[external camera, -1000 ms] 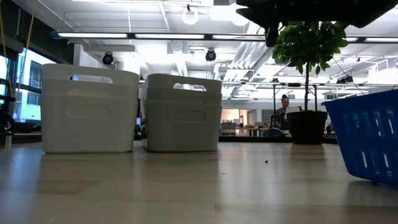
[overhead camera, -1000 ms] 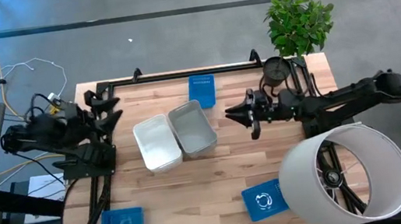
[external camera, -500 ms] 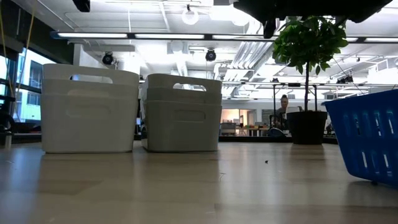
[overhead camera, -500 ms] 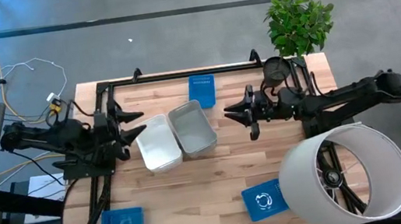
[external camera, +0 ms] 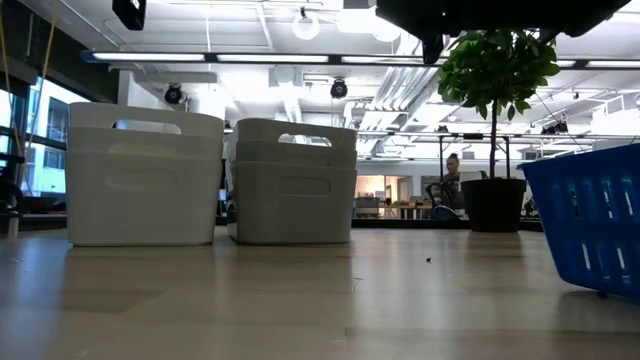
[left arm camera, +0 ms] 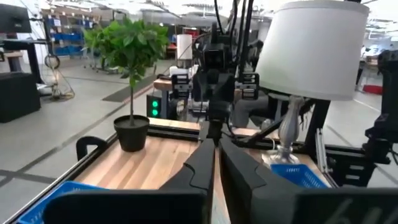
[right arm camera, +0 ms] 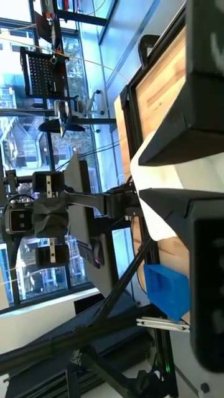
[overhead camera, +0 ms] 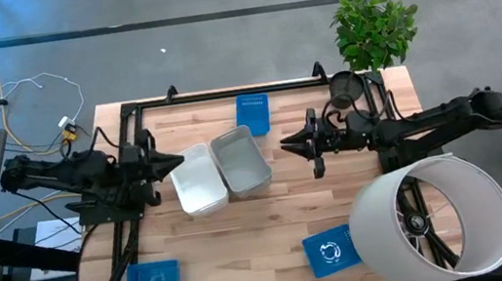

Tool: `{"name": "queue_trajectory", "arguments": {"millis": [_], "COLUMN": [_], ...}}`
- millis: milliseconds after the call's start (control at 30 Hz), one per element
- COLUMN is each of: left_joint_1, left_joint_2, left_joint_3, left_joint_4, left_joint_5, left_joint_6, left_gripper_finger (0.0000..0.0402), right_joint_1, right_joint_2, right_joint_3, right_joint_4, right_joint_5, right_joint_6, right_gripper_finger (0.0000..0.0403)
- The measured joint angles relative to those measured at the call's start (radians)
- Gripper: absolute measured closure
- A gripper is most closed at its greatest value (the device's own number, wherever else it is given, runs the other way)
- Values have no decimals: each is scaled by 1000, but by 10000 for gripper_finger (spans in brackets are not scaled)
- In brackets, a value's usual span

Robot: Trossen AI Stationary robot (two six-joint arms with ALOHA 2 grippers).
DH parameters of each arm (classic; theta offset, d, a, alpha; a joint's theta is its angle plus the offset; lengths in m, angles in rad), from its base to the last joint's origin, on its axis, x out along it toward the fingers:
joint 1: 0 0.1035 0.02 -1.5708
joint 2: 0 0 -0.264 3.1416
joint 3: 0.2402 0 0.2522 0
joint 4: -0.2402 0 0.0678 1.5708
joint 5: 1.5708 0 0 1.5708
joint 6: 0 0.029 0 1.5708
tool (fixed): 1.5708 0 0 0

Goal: Stack baskets by color
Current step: Move the bottom right blue bin to the middle right of the table

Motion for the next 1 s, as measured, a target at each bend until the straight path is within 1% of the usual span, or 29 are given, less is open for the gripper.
{"name": "queue_trajectory", "arguments": {"millis": [67,133,233,333,467,667,1000], "left_joint_1": [0,0,0,0,0,0,0], "left_joint_2": [-1,-7,-12,-13,-13,-13,-13], "left_joint_3": [-22,-69,-153,-222,-245,-246,-246], "left_joint_4": [31,103,234,317,319,330,354], "left_joint_5": [-1,-1,-1,-2,-1,5,8], "left_joint_6": [0,-2,-23,-48,-103,-105,-105], "left_gripper_finger": [397,399,401,401,401,401,401], "right_joint_1": [0,0,0,0,0,0,0], "right_joint_2": [0,0,0,0,0,0,0], "right_joint_3": [0,0,0,0,0,0,0], "right_joint_4": [-1,0,0,0,0,0,0], "right_joint_5": [-2,-17,-16,-15,-15,-50,-53], "right_joint_6": [0,1,22,26,27,28,53], "right_gripper_finger": [371,394,395,401,402,402,403]}}
